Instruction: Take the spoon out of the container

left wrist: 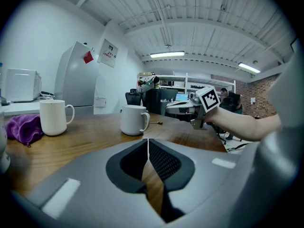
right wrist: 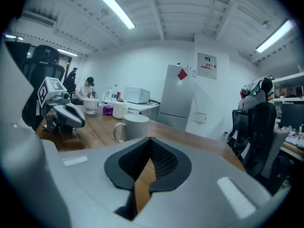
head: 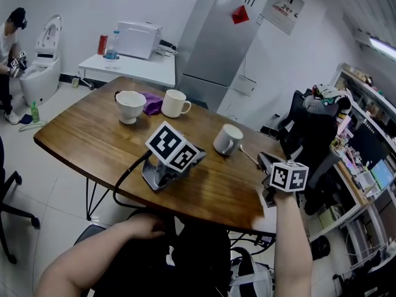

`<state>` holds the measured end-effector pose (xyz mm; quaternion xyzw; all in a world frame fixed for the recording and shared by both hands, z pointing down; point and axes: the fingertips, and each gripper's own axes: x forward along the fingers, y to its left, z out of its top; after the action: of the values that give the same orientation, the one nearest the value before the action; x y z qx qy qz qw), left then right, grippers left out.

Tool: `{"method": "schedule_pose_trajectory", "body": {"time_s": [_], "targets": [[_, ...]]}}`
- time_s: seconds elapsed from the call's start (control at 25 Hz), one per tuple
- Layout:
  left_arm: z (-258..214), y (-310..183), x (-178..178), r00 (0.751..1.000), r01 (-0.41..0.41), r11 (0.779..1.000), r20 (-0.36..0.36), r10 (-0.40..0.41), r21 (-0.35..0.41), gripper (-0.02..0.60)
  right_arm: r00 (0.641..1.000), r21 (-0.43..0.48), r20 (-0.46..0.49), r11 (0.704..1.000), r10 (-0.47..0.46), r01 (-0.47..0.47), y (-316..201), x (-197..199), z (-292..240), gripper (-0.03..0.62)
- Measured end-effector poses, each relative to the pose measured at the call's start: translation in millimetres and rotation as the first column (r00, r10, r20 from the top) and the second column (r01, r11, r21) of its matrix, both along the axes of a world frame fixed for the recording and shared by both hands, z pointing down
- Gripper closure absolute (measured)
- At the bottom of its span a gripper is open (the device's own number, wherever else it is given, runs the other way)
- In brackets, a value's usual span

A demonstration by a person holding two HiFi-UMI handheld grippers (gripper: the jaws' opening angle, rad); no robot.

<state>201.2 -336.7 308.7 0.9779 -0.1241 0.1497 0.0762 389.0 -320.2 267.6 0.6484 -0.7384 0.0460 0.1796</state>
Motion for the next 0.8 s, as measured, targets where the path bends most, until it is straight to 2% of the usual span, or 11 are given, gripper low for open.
{"method": "schedule_pose_trajectory", "body": {"time_s": [0.32, 0.52, 0.8], "targets": [[1.0, 1.4, -0.2, 1.000, 0.000, 1.000, -0.001, 0.000, 0.000, 0.569, 0.985, 0.027, 0.151, 0.996, -0.089, 0.086, 7.4, -31.6, 5.1, 0.591], [-0.3, 1.3, -0.7, 1.000, 0.000, 1.000, 0.000, 0.000, 0.000, 0.569, 0.972, 0.022, 0.200, 0.992, -0.126, 0.124, 10.5, -46.8, 15.7, 0.591], [-0.3, 1.0, 0.3, 1.000, 0.000, 1.000, 0.000, 0.000, -0.001, 0.569, 0.964, 0.016, 0.221, 0.989, -0.145, 0.145, 11.0, -52.7, 24.3, 0.592]]}}
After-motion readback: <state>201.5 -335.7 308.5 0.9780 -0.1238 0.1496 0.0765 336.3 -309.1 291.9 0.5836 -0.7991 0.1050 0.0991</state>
